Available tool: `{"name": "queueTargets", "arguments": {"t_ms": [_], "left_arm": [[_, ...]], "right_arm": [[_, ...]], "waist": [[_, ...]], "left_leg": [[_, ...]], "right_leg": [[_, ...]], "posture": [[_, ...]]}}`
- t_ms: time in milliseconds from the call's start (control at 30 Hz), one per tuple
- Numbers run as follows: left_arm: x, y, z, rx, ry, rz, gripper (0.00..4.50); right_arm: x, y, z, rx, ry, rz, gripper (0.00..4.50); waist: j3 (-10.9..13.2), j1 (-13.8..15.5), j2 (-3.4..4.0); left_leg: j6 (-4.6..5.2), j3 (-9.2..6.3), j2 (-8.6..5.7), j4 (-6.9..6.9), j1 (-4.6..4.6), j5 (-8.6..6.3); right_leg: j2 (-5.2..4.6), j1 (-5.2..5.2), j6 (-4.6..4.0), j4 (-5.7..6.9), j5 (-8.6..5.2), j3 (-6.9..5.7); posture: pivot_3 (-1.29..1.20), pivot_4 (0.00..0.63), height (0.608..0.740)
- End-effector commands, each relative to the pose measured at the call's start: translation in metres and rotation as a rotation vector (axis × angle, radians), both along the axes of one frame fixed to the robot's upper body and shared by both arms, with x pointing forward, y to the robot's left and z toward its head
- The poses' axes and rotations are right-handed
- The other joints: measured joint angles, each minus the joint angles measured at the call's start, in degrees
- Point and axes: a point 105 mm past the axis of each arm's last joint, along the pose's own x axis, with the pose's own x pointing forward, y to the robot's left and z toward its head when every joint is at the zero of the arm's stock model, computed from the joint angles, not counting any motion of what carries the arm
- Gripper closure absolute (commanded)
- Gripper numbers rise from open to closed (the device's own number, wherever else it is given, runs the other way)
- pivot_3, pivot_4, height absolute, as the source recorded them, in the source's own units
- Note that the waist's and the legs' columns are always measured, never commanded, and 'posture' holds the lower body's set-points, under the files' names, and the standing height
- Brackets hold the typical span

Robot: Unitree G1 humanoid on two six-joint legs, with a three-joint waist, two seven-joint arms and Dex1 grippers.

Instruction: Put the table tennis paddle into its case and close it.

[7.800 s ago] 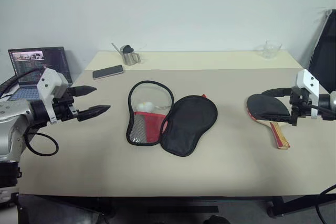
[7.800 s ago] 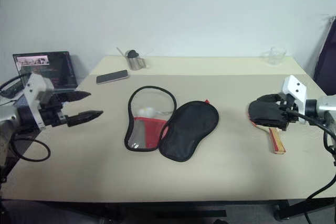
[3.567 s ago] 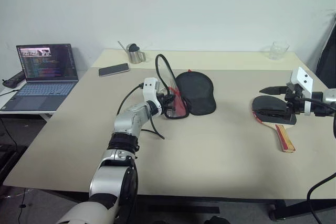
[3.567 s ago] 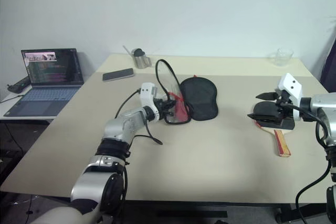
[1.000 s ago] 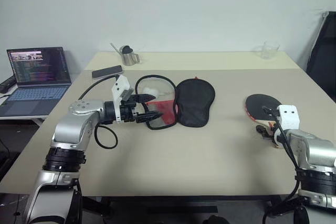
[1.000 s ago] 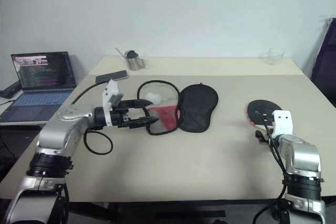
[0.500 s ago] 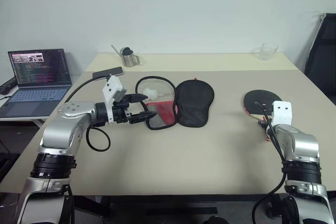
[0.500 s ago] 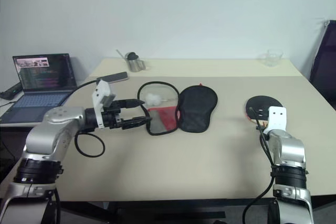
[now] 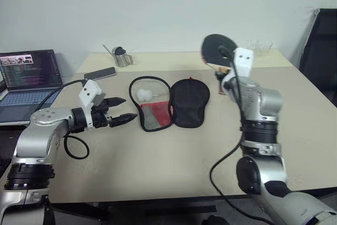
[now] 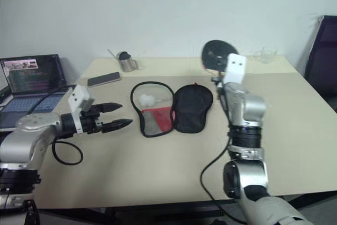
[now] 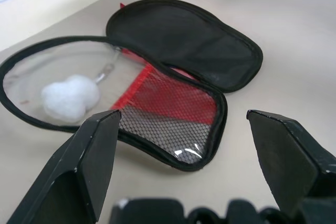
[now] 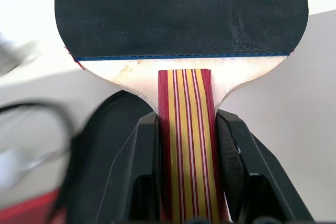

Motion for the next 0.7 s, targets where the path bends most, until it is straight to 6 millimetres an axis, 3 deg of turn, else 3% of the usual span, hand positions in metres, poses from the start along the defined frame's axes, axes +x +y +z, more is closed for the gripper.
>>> {"name": "queueTargets", "arguments": {"t_ms": [33,200,500,700], "left_arm": [[-0.004,-0.003,0.01,-0.003,-0.056,-0.001,0.3],[-0.011,-0.003,0.005,-0.021,-0.046,0.013,0.3],[-0.016,-0.012,0.0,-0.046,-0.032,0.011,0.3],[-0.02,-0.012,-0.002,-0.049,-0.024,0.022,0.3]], "right_arm": [[0.003,0.02,0.016,0.032,-0.056,0.0,3.39],[0.002,0.068,-0.012,0.053,0.035,0.1,3.39],[0.002,0.098,-0.036,0.034,0.088,0.167,3.39],[-0.001,0.113,-0.041,0.05,0.109,0.226,3.39]], "waist": [[0.0,0.2,0.0],[0.0,0.0,0.0],[0.0,-0.9,0.0],[0.0,-1.1,0.0]], "left_leg": [[0.0,0.03,0.0,-0.03,0.0,0.0],[-0.03,0.2,0.03,-0.03,-0.62,0.02],[-0.04,0.28,0.09,-0.06,-0.82,0.03],[-0.04,0.31,0.13,-0.08,-0.81,0.03]], "right_leg": [[0.0,-0.03,0.0,0.0,0.0,0.04],[0.02,-0.85,-0.06,0.14,0.04,0.19],[0.07,-1.06,-0.08,0.11,0.05,0.23],[0.11,-1.07,-0.1,0.12,0.06,0.26]], "posture": [[0.0,0.15,0.74],[0.0,0.15,0.74],[0.0,0.15,0.74],[0.0,0.15,0.74]]}}
